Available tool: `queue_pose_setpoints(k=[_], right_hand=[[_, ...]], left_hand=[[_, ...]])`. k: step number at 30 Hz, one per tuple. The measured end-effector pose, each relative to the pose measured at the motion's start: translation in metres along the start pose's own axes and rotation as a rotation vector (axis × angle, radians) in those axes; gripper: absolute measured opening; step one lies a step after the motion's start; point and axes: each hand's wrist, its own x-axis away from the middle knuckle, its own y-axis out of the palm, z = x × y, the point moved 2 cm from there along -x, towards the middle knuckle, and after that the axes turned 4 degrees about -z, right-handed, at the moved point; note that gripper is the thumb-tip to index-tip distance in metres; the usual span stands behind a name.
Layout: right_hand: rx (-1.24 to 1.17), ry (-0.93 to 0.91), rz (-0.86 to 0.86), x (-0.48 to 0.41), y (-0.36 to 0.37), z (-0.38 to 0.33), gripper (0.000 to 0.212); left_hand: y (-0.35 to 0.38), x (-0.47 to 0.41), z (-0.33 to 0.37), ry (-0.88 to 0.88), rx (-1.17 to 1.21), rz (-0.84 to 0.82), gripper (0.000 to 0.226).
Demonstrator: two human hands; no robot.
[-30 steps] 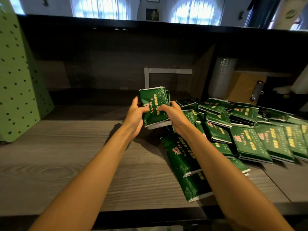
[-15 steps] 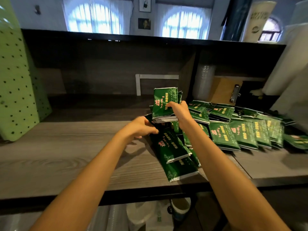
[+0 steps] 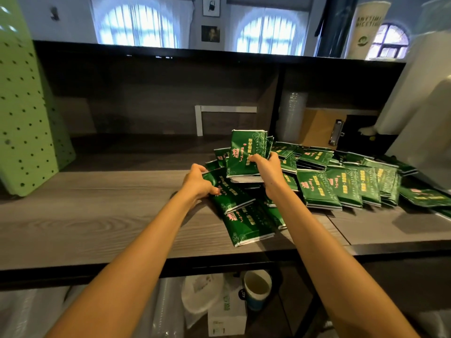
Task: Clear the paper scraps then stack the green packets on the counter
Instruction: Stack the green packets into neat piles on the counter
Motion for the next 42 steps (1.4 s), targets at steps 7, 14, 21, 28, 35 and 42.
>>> queue_pose_setpoints(k=[7,14,21,28,35,42], right_hand=[[-0.031,0.005,-0.017,-0.016,0.024,0.0,0.058],[0.028,0.014,-0.11,-0.027,0.056,0.002,0.068],[-0.002,0.016,-0.238,-0.024,0.068,0.007,0.06],[0.003,0.035,-0.371,-0.021,0.077,0.008,0.072],[-0.056,-0.018,-0.287,-0.024,0.053,-0.003,0.035],[-0.136,0.018,-0.084,-0.035,0.019,-0.002,0.046]], left_hand=[[-0.038,-0.023,-0.005,0.042,0.407,0.393,0.056],[-0.063,-0.029,0.013,0.185,0.655,0.34,0.016],[-0.037,-0.037,0.017,0.175,0.654,0.255,0.026],[-0.024,-0.035,0.019,0.233,0.588,0.263,0.016],[-0.029,-0.029,0.023,0.244,0.462,0.195,0.019],[-0.013,-0.005,0.019,0.269,-0.468,-0.187,0.034]])
